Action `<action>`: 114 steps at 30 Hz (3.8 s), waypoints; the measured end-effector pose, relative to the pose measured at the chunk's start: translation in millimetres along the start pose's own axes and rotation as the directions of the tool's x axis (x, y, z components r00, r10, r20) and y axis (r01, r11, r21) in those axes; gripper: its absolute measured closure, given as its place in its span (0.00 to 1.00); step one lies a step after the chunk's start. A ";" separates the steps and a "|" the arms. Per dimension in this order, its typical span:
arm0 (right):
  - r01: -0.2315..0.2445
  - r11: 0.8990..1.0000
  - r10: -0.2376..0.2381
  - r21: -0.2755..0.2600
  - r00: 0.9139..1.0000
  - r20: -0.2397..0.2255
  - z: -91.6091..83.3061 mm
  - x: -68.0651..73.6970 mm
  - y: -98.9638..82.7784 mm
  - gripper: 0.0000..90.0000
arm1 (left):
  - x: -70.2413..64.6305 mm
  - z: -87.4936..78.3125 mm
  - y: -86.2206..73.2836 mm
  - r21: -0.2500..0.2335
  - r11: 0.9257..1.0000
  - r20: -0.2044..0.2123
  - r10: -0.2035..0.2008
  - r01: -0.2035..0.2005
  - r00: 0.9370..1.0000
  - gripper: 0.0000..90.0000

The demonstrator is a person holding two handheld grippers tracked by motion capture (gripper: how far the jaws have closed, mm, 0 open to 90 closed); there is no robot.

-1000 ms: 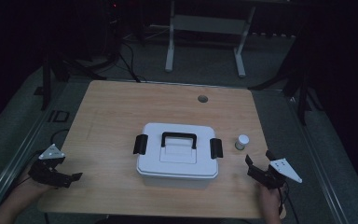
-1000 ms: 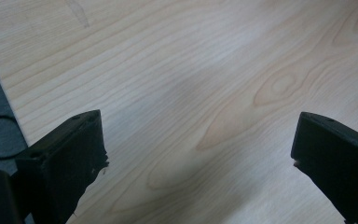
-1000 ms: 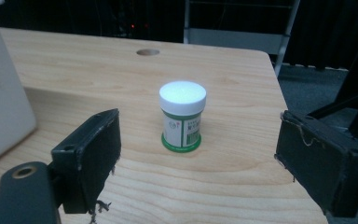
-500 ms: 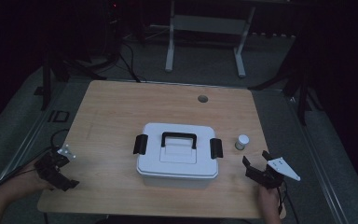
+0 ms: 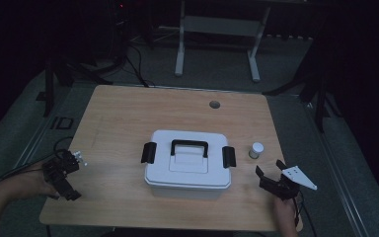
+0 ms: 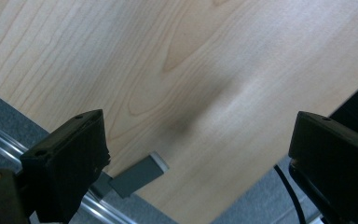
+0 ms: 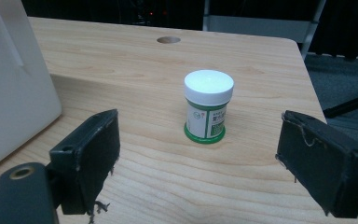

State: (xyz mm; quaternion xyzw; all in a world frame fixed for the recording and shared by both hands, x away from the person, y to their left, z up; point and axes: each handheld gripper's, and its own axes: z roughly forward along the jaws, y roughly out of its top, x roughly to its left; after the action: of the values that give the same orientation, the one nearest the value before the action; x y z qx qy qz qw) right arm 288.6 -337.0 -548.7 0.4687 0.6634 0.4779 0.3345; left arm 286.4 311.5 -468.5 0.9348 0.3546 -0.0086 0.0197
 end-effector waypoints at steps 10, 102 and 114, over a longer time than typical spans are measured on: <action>0.012 1.000 -0.012 0.014 1.000 0.007 1.1 0.5 -0.3 0.13 | -4.8 -15.9 11.1 0.042 0.999 0.043 0.012 -0.014 0.999 0.04; 0.012 0.999 -0.006 0.046 0.991 -0.132 1.8 2.8 -1.8 0.14 | -121.0 -92.5 280.2 0.032 0.817 -0.056 0.577 -0.576 0.815 0.55; 0.007 0.999 0.000 0.050 0.990 -0.141 1.8 2.0 -1.9 0.14 | -133.4 -84.3 284.2 0.062 0.785 -0.008 0.617 -0.616 0.787 0.80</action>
State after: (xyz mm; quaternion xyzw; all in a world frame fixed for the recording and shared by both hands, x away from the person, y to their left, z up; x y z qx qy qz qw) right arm 289.0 -334.8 -551.1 0.4409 0.6978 0.4926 0.2757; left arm 375.3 14.2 -371.5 0.9995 0.0299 0.0012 -0.0097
